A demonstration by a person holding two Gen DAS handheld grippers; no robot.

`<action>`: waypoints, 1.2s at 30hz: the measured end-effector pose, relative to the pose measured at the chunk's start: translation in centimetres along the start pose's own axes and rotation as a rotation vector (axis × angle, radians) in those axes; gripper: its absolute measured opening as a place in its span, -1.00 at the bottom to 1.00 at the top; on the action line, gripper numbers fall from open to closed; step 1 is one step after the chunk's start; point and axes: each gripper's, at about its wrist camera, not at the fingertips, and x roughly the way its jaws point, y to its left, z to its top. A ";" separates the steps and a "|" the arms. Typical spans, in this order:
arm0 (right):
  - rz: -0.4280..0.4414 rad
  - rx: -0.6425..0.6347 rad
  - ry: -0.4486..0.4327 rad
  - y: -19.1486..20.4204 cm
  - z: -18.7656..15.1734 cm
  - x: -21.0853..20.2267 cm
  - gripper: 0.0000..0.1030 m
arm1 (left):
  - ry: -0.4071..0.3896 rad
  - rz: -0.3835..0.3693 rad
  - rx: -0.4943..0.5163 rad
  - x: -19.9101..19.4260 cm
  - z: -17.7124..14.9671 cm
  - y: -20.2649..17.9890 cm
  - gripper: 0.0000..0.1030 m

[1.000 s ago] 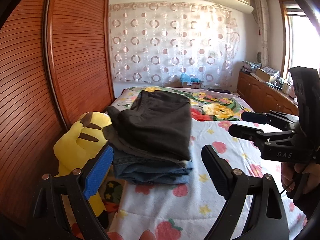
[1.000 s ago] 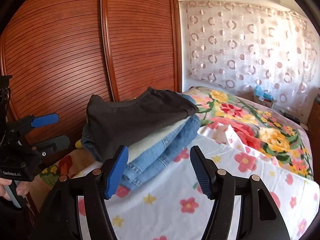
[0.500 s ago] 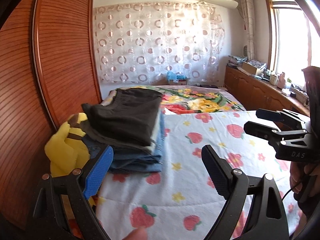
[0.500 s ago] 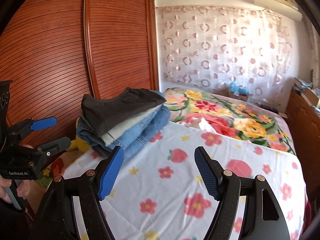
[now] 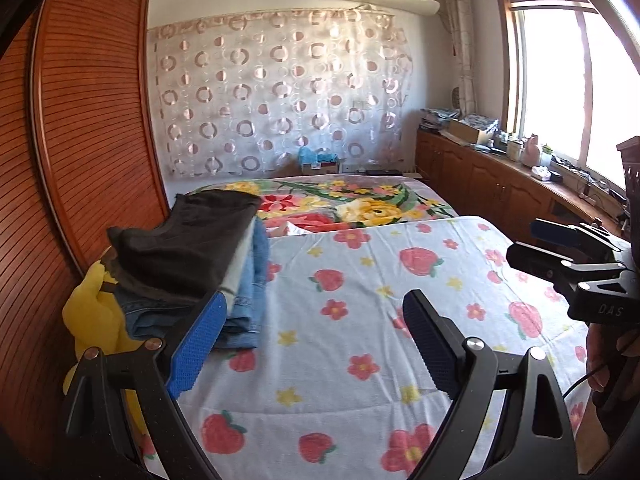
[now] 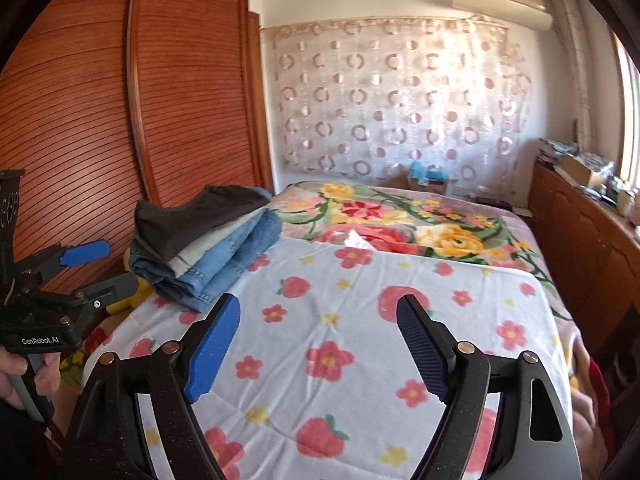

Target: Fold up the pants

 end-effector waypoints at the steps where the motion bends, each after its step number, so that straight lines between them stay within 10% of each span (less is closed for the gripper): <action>1: -0.010 0.003 -0.003 0.0 -0.1 -0.2 0.61 | 0.000 -0.004 0.005 0.0 0.1 -0.5 0.75; 36: -0.216 0.103 -0.118 4.2 -3.4 -4.4 0.72 | -0.073 -0.029 0.024 -2.5 2.7 -4.6 0.76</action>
